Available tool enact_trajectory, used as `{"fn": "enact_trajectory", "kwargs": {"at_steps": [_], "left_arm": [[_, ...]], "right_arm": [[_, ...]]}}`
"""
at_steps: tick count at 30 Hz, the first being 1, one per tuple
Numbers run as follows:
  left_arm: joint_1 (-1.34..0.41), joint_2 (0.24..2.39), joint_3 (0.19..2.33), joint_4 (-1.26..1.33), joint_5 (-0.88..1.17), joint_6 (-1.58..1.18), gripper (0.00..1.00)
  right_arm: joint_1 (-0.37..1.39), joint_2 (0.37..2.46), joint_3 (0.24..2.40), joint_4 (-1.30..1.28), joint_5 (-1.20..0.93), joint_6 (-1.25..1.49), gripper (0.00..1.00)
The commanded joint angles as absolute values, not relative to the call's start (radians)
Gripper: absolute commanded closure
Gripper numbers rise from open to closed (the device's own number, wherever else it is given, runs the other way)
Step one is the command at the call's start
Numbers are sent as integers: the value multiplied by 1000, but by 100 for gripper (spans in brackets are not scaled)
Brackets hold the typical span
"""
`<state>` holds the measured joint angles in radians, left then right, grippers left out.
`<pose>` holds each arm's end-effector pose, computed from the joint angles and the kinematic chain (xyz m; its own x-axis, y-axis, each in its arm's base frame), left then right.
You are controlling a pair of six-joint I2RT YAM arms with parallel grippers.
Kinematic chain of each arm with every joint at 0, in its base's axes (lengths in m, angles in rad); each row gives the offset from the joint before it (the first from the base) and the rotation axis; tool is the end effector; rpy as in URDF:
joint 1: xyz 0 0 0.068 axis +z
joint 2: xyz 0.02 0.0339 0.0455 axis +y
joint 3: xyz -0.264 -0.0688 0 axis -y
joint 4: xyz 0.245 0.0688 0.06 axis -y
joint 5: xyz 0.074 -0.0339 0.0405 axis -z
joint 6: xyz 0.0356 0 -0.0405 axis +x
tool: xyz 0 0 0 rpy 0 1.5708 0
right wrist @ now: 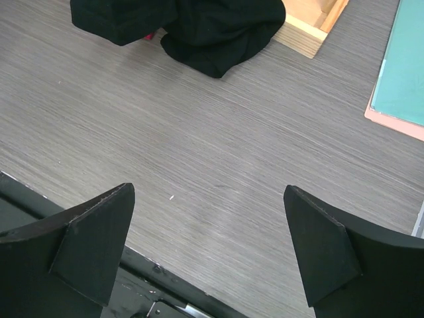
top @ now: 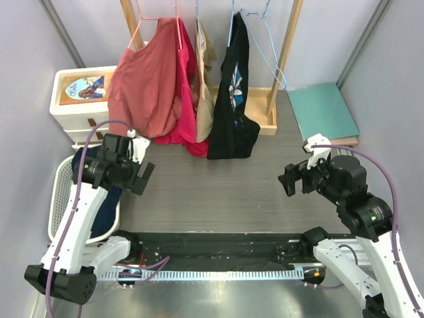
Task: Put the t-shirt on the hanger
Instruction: Pick up the T-shirt and place it in the bin.
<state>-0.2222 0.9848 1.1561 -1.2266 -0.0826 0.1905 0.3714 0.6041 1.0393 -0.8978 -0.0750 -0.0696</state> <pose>0.1559 -0.0322 0.3391 -0.7992 0.3740 -0.4705 0.3374 0.9270 0.1638 0.0900 0.0379 0.3723 -0.3853 -0.2245 -0.8951 -0.4523 0.8914 -0.0289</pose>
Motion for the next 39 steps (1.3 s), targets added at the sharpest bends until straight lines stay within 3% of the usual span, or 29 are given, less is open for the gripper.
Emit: {"fn": "enact_trajectory", "kwargs": {"at_steps": [1,4,10,16,23,31,32,33,36,37,39], "left_arm": [[-219,971,1230,-1264,-153,188,0],[-151,997,1226,-1302,-189,265,0],[401,1095,1195,-1359,102,602,0],[717,1251,1154,-1316,187,882,0],[790,1393,1085,-1241,238,985,0],[788,1563,954,-918,181,957,1],[788,1580,956,-911,173,954,10],[787,1595,966,-925,173,956,32],[807,1553,1064,-1049,228,945,63],[808,1489,1092,-1080,271,940,84],[808,1421,1184,-1160,294,921,100]], "right_arm": [[367,644,1068,-885,-104,-104,0],[367,687,1097,-916,-120,-132,0],[368,776,1167,-956,-127,-199,0],[365,815,1213,-950,-149,-199,0],[367,824,1212,-959,-161,-196,0],[367,828,1210,-962,-170,-195,0],[367,831,1212,-962,-173,-193,0],[367,830,1212,-963,-179,-193,0],[367,822,1216,-968,-184,-193,0],[368,819,1215,-969,-186,-190,0],[367,812,1213,-969,-199,-187,0]]}}
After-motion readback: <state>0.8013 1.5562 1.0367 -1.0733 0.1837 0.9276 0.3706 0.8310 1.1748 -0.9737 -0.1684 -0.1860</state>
